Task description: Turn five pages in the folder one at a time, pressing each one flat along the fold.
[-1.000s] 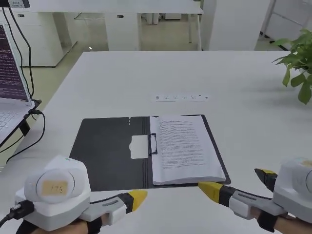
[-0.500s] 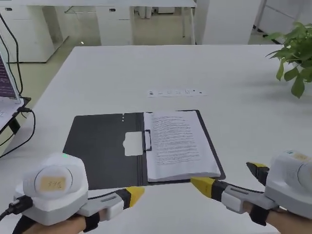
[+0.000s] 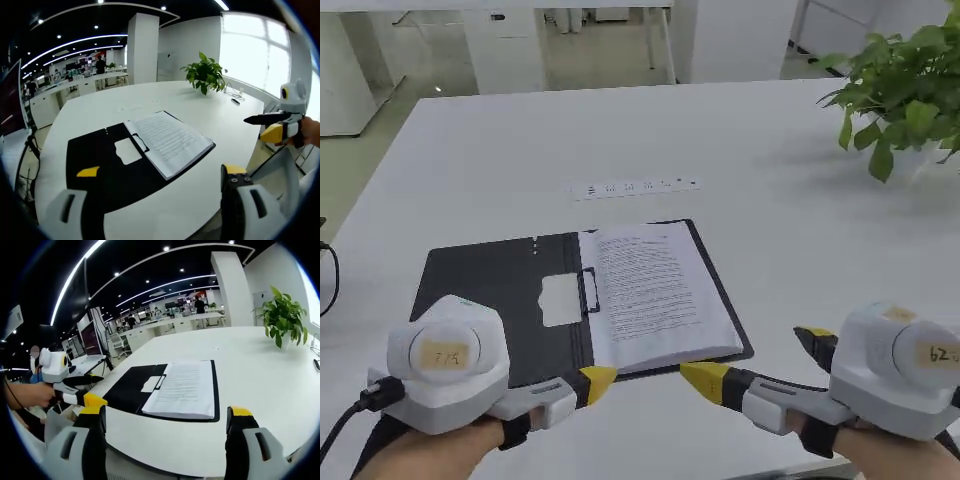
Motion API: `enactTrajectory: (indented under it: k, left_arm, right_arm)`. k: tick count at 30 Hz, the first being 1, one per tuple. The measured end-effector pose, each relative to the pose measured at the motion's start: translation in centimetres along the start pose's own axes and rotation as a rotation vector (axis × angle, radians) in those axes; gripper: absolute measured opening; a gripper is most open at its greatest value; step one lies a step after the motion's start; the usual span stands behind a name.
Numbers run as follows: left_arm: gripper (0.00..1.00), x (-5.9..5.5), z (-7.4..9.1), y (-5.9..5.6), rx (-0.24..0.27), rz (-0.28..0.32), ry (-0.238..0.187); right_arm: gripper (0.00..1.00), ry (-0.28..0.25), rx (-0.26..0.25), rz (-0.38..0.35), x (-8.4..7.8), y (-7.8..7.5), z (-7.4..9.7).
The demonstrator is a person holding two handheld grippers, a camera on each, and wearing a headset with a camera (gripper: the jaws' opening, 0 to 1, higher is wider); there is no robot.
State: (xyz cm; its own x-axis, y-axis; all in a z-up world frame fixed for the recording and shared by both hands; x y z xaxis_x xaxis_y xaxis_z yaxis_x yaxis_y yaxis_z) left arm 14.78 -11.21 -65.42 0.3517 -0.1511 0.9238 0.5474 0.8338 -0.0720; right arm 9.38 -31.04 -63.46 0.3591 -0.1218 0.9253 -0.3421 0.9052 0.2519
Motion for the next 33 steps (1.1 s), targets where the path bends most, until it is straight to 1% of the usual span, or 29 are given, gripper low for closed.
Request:
enactTrajectory:
  k: [3,5,7,10,15,21,27,31,33]
  left_arm:
    - [0.98,0.1,-0.8,-0.2,-0.016,-0.008,-0.002]
    - [0.98,0.0,-1.4,-0.4,-0.034,-0.021,0.009]
    - [0.98,0.0,-2.1,-0.7,-0.052,-0.024,0.006]
    - [0.97,-0.2,-3.0,-1.0,-0.071,-0.044,0.019]
    - [0.96,-0.2,-4.0,-1.5,-0.095,-0.054,0.018]
    - [0.95,-0.4,-5.7,-2.3,-0.133,-0.083,0.028]
    - [0.95,-0.4,-7.8,-2.9,-0.164,-0.096,0.031]
    - [0.94,-0.1,-9.3,-3.6,-0.19,-0.104,0.024]
    - [0.93,0.0,-10.0,-4.0,-0.199,-0.113,0.028]
  right_arm:
    - [1.0,-0.009,-0.002,-0.012,0.0,0.2,0.1]
    - [1.0,-0.009,-0.003,-0.01,-0.1,0.5,0.2]
    - [1.0,-0.007,-0.001,-0.008,-0.2,0.8,0.2]
    - [1.0,-0.013,-0.001,-0.007,-0.2,1.1,0.3]
    - [1.0,-0.013,-0.004,-0.004,-0.2,1.6,0.3]
    - [0.99,-0.016,-0.009,-0.003,-0.2,2.0,0.5]
    - [0.99,-0.022,-0.011,0.006,-0.1,2.4,0.7]
    - [0.99,-0.014,-0.015,0.015,-0.4,2.5,0.8]
    - [0.99,-0.014,-0.012,0.022,-0.5,2.6,0.9]
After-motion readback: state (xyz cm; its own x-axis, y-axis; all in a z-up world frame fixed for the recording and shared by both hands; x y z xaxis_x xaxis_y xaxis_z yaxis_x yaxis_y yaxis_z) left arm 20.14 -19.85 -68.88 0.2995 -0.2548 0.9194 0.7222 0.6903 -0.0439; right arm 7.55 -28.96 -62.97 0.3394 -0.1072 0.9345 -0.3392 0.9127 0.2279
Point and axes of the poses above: the centre of the closed fingertips' face, and the gripper's own axes: z roughly backward along the fingers, y roughly to its left, x roughly out of its top, the point moved 2 cm from there along z, roughly backward along the fingers, and after that the axes turned 8 degrees about -y, right-handed, at the moved point
